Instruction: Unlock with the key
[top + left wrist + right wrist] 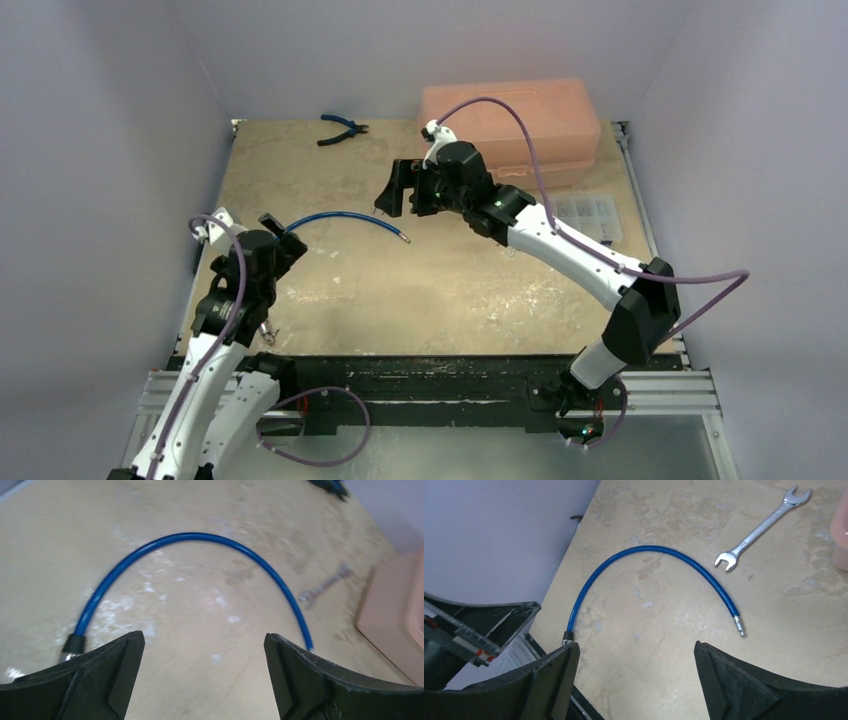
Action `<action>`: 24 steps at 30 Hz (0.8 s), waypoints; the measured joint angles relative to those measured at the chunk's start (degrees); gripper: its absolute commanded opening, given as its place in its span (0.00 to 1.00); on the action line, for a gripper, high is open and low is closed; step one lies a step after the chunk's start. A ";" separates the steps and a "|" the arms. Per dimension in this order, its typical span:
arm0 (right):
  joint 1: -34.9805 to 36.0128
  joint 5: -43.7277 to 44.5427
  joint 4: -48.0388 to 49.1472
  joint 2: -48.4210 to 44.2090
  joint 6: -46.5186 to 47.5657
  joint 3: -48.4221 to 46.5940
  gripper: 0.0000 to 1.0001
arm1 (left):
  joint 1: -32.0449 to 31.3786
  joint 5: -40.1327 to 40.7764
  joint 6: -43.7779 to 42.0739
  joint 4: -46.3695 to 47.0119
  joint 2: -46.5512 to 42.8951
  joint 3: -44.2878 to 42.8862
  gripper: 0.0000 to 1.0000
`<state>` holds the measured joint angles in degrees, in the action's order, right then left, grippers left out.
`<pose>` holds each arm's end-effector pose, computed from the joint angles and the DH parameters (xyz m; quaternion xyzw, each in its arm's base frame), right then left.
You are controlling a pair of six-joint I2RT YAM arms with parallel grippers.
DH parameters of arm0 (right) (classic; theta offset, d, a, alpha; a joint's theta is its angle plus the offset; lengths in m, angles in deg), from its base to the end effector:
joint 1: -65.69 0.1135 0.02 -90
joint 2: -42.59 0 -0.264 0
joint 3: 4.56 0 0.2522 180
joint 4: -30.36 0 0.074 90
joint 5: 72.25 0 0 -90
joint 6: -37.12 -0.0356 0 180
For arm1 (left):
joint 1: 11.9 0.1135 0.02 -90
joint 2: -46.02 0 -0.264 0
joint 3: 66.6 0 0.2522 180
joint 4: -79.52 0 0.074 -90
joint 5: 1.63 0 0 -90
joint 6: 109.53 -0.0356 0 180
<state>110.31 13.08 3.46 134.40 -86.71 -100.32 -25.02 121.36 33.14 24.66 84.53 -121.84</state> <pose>0.2690 0.2695 0.3521 -0.1007 0.8271 0.3753 0.4060 0.1375 -0.0121 0.2864 -0.4086 0.7694 -0.0134 0.4908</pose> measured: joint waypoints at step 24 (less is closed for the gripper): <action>-5.95 8.13 -11.39 -22.25 13.90 14.78 0.99 | 0.00 -43.12 -27.23 14.12 4.72 -1.92 0.99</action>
<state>104.36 21.22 -7.93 112.15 -72.81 -85.54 -25.02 78.24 5.90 38.78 89.25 -123.76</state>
